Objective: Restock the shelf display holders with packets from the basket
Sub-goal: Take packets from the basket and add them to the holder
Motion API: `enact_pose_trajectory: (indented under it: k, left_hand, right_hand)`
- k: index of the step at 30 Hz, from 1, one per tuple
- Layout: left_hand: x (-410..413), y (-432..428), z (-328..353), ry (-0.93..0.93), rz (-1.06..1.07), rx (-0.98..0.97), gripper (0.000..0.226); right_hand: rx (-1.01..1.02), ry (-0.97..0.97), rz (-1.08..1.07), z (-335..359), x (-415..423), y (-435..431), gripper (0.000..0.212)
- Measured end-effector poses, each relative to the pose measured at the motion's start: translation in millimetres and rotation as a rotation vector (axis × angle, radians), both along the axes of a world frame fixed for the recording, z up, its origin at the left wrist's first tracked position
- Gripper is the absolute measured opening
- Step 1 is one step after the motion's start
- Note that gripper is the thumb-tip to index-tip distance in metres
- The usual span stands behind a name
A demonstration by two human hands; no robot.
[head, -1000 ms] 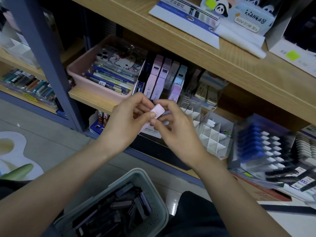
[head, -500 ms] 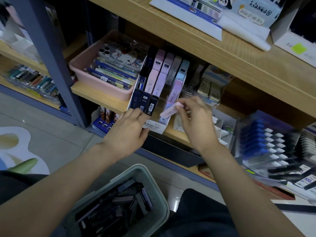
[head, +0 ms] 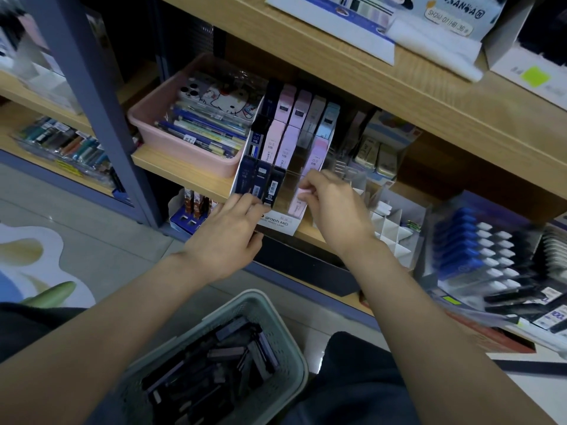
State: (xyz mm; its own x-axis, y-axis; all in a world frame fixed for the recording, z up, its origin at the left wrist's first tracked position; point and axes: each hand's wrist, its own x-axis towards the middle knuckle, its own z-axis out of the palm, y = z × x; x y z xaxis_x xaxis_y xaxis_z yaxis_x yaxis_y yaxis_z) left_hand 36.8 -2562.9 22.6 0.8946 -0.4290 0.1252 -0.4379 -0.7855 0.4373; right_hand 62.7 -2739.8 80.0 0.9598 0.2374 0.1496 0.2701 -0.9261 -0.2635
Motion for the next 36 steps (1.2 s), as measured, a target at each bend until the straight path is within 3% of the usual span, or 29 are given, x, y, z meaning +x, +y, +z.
enact_pose_trajectory:
  k: [6, 12, 16, 21, 23, 27, 31, 33, 36]
  left_hand:
    - [-6, 5, -5, 0.010, -0.044, 0.028, 0.052]
    - [-25, 21, -20, 0.003, -0.010, 0.033, 0.048]
    - [-59, 39, -54, 0.028, 0.055, 0.033, 0.035]
    - [-112, 68, -112, 0.245, 0.160, 0.027, 0.043]
    - [-131, 80, -131, 0.286, 0.215, 0.033, 0.044]
    - [-162, 97, -159, 0.318, 0.275, 0.051, 0.040]
    - [-173, 100, -171, 0.345, 0.335, 0.071, 0.023]
    - [-167, 94, -168, 0.413, 0.366, 0.077, 0.027]
    - [-155, 90, -176, 0.498, 0.329, 0.074, 0.038]
  right_hand:
    - [0.000, -0.135, -0.014, -11, -4, 1, 0.019]
    - [-0.044, -0.087, -0.086, -16, -8, -5, 0.023]
    - [-0.144, -0.077, -0.083, -21, -23, -4, 0.040]
    - [-0.107, -0.250, 0.039, -42, -58, 0, 0.041]
    - [-0.114, -0.233, 0.125, -58, -74, 3, 0.041]
    - [-0.145, -0.016, 0.319, -109, -109, 14, 0.054]
    - [-0.221, 0.415, 0.443, -158, -140, 35, 0.047]
    - [-0.221, 0.618, 0.442, -192, -152, 39, 0.045]
    - [-0.143, 0.771, 0.379, -234, -158, 46, 0.045]
